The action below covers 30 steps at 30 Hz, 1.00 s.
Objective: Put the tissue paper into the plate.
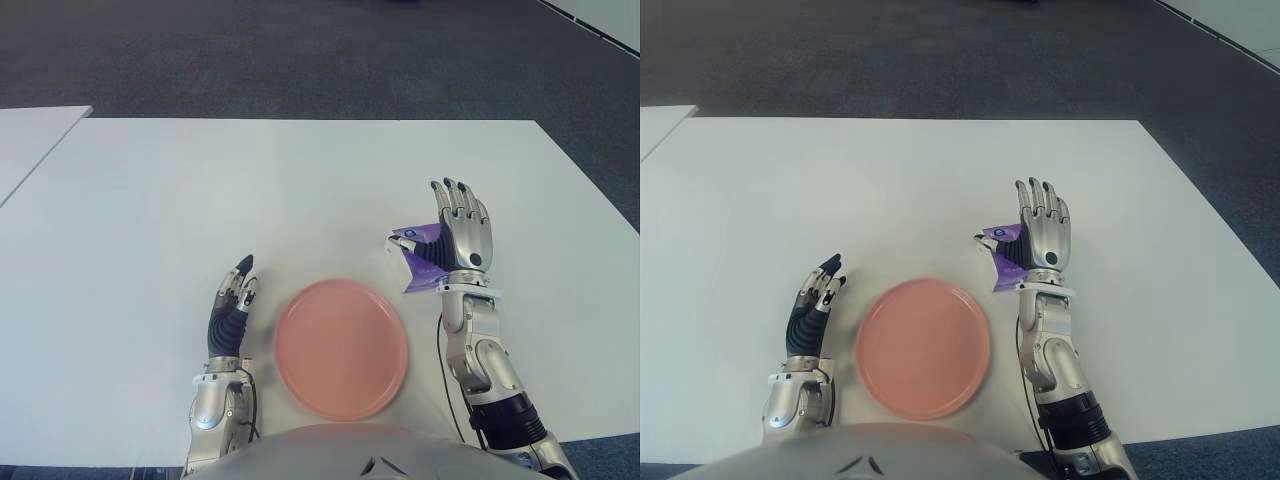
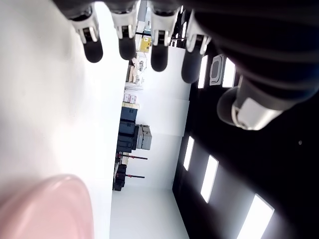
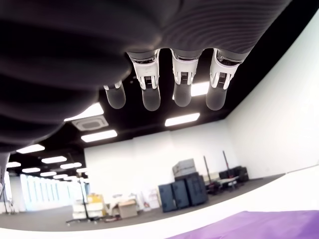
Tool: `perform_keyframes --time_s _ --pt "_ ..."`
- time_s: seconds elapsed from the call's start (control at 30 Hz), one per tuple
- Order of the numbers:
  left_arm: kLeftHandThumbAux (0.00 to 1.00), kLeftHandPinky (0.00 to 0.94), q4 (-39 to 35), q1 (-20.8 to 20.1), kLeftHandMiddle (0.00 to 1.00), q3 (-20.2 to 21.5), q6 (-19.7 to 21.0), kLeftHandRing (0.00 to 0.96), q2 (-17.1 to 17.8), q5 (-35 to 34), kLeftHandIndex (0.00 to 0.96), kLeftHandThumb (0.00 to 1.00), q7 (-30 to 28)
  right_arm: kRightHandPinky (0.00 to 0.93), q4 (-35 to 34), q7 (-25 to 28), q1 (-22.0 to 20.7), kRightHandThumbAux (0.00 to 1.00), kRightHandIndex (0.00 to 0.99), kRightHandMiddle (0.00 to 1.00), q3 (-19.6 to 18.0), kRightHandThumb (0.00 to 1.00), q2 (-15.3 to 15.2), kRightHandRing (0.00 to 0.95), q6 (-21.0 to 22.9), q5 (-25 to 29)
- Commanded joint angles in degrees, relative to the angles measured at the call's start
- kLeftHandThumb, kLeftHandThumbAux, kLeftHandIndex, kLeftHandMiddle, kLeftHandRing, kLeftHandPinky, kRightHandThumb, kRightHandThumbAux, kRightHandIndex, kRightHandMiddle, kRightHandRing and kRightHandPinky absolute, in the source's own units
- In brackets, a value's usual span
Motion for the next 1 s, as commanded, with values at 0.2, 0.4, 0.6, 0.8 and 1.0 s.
perform_keyframes --time_s 0.2,0.4,0.6,0.8,1.0 --pt "0.504 0.083 6.61 2.62 0.105 -0.6 6.15 0.071 -1.92 -0.46 0.153 0.171 0.15 0.0 -0.76 1.94 1.42 0.439 0.0 0.0 0.61 0.166 0.68 0.0 0.86 -0.21" --pt "0.519 0.1 6.26 2.76 0.116 -0.71 5.65 0.086 -1.55 0.37 0.158 0.182 0.32 0.0 -0.98 2.04 1.88 0.442 0.0 0.0 0.96 0.164 0.7 0.0 0.98 -0.95" --pt "0.515 0.084 5.72 3.06 0.117 -0.93 5.8 0.088 -1.05 0.71 0.162 0.179 0.04 0.0 -1.04 2.31 2.71 0.437 0.0 0.0 1.28 0.153 0.78 0.0 0.99 -1.4" --pt "0.521 0.101 6.16 2.81 0.12 -0.42 6.17 0.091 -1.11 0.21 0.15 0.163 0.16 0.0 -1.16 2.33 3.69 0.438 0.0 0.0 1.52 0.152 1.1 0.0 0.83 -1.35" --pt "0.528 0.13 7.31 2.27 0.138 0.05 4.78 0.116 -1.06 0.15 0.166 0.146 0.1 0.0 -1.62 2.3 5.45 0.431 0.0 0.0 1.68 0.147 1.47 0.0 0.63 -1.0"
